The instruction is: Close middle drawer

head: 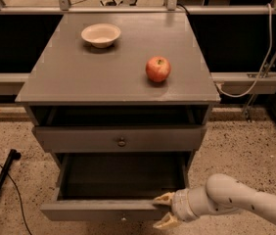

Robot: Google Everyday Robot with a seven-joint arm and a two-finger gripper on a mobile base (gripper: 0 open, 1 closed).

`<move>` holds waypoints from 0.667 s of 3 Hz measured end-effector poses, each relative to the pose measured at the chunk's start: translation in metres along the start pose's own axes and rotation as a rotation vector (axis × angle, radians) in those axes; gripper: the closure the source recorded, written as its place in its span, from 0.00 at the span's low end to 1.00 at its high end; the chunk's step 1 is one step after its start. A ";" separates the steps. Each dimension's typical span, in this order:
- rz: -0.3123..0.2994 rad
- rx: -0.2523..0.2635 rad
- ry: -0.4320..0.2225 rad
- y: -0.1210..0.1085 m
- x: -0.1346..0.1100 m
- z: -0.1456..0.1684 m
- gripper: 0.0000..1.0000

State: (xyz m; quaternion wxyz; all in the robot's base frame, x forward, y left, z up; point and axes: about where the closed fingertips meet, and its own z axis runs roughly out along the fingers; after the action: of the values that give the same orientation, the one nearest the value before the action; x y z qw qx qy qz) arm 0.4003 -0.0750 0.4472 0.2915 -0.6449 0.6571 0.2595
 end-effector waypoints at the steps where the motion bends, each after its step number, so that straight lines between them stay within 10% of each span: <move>1: -0.003 0.009 -0.021 0.007 -0.003 -0.006 0.64; 2: -0.003 0.007 -0.023 0.008 -0.003 -0.006 0.87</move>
Offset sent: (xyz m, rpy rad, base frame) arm -0.0074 -0.0024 0.0059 0.0198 -0.0087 -0.0032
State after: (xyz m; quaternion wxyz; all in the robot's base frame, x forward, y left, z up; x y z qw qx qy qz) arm 0.3917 -0.0768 0.4533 0.3018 -0.6420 0.6535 0.2640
